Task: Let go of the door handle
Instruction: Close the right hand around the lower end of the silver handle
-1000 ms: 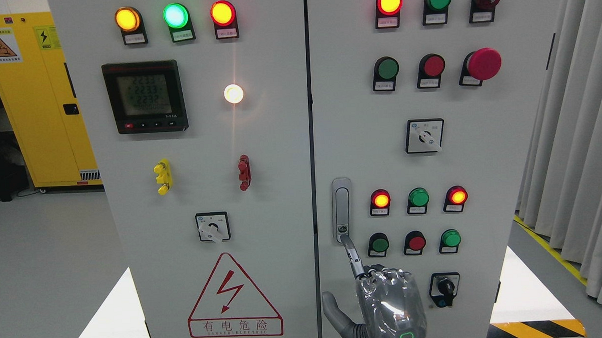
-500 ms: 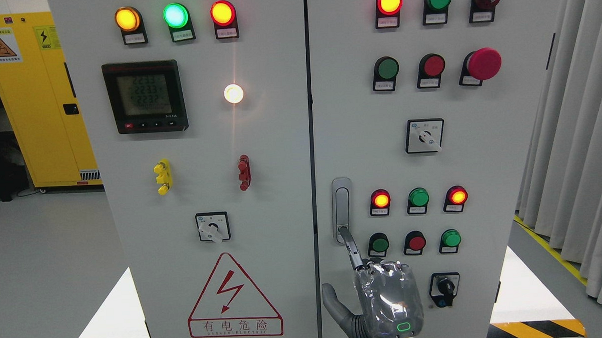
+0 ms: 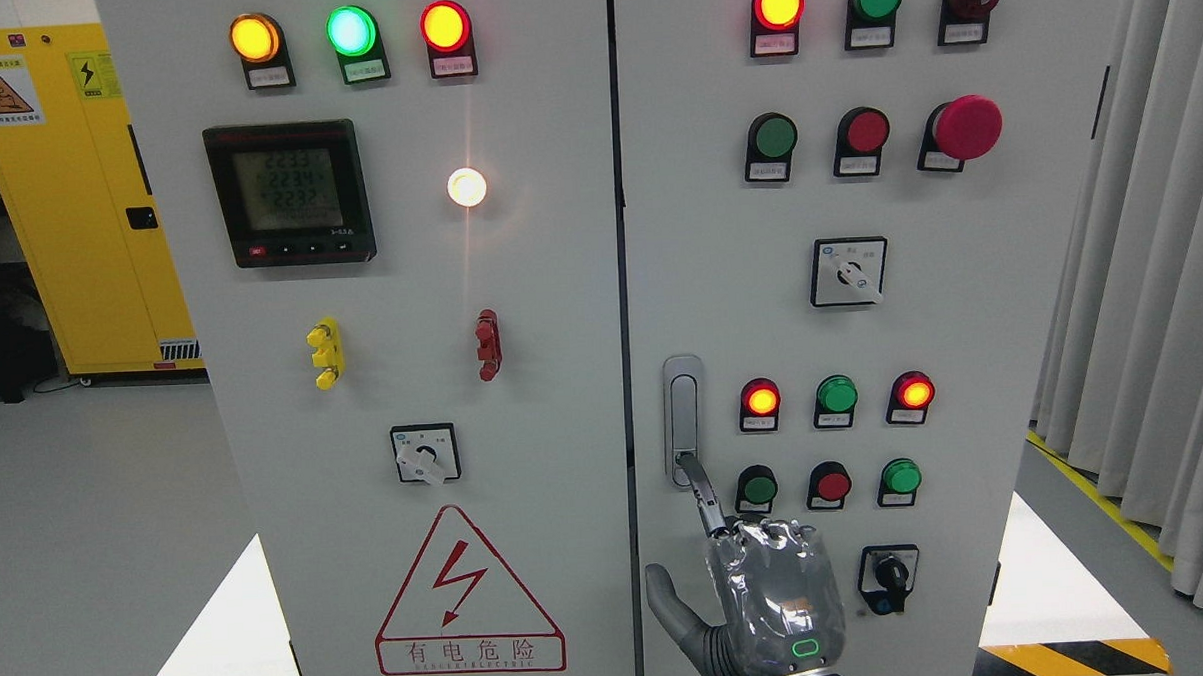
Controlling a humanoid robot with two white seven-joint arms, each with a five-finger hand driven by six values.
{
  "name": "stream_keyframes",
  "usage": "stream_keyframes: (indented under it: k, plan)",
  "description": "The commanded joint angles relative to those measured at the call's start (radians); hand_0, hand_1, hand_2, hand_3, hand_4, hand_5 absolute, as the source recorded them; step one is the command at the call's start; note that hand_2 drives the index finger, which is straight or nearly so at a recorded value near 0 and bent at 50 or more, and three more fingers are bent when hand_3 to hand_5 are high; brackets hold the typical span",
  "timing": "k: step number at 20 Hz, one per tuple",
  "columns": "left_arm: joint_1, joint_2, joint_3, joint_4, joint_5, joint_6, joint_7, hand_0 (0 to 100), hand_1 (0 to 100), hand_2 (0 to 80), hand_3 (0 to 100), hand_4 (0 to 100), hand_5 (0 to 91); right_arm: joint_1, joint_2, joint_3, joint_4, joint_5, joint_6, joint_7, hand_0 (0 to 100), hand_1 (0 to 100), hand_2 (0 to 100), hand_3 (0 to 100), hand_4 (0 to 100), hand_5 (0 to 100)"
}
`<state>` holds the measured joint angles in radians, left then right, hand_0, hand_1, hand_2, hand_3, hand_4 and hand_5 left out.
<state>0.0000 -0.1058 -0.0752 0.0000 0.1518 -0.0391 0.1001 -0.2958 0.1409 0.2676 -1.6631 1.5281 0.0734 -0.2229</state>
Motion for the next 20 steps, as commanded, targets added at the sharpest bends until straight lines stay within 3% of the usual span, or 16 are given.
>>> stream_keyframes:
  k: [1,20]
  plan:
    - [-0.028,0.000,0.000,-0.014,0.000,0.001,0.000,12,56,0.0,0,0,0.0,-0.003,0.000,-0.004,0.013,0.000,0.000,0.004,41,30,0,97,97,100]
    - [-0.028,0.000,0.000,-0.014,-0.001,0.001,0.000,12,56,0.0,0,0,0.0,0.001,0.002,0.001,0.013,0.000,-0.001,0.034,42,30,0,98,98,100]
